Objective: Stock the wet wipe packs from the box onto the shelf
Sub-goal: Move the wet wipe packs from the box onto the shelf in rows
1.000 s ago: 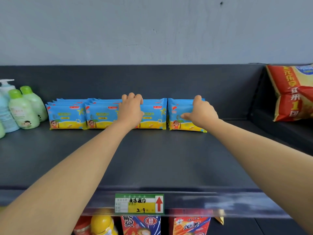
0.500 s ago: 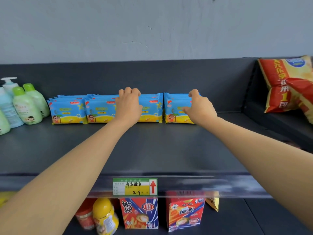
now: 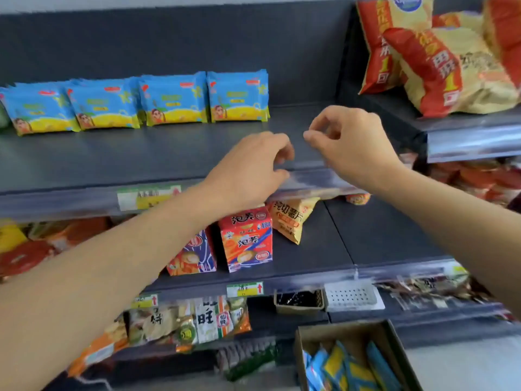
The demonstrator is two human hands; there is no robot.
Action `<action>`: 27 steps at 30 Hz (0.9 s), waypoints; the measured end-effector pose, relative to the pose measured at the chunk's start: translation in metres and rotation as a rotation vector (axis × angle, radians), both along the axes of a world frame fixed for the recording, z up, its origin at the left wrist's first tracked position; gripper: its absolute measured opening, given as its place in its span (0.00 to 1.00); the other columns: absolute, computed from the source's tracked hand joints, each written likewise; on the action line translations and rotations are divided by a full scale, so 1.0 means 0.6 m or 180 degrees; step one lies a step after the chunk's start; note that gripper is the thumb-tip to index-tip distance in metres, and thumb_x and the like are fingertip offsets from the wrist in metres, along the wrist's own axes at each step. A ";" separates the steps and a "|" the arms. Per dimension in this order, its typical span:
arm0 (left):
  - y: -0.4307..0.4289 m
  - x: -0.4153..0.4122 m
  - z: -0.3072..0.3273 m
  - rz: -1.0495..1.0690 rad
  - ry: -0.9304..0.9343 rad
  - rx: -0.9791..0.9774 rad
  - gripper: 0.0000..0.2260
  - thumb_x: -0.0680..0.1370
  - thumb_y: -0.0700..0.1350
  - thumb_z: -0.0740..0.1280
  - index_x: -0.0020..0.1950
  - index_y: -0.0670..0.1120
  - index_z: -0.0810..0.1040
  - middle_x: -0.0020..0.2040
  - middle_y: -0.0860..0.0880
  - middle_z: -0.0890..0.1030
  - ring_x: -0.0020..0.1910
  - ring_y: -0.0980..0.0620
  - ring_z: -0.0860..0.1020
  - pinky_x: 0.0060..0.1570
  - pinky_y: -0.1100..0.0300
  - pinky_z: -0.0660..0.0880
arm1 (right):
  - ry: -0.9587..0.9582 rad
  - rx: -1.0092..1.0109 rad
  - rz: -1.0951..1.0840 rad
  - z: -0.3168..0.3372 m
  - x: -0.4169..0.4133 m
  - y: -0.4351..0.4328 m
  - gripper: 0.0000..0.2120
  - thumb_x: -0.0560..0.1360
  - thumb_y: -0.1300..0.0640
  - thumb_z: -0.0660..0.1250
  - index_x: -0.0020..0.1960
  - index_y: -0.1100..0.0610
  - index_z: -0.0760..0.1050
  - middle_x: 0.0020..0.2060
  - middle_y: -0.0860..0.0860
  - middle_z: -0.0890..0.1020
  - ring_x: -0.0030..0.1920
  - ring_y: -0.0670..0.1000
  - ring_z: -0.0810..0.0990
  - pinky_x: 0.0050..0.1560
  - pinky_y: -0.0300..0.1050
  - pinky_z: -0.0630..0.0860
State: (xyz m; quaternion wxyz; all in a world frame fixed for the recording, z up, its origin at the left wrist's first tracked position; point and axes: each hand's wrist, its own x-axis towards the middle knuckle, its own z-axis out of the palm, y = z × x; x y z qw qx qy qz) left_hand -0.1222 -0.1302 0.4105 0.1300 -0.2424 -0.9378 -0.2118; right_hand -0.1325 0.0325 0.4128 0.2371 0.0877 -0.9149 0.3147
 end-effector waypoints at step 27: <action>0.271 0.107 -0.752 0.1256 -0.3869 -0.0597 0.13 0.77 0.39 0.66 0.61 0.37 0.76 0.55 0.42 0.78 0.46 0.47 0.74 0.45 0.58 0.70 | -0.4350 0.0535 -0.0654 -0.715 0.161 0.295 0.19 0.79 0.54 0.60 0.66 0.64 0.70 0.60 0.59 0.77 0.62 0.59 0.76 0.55 0.46 0.73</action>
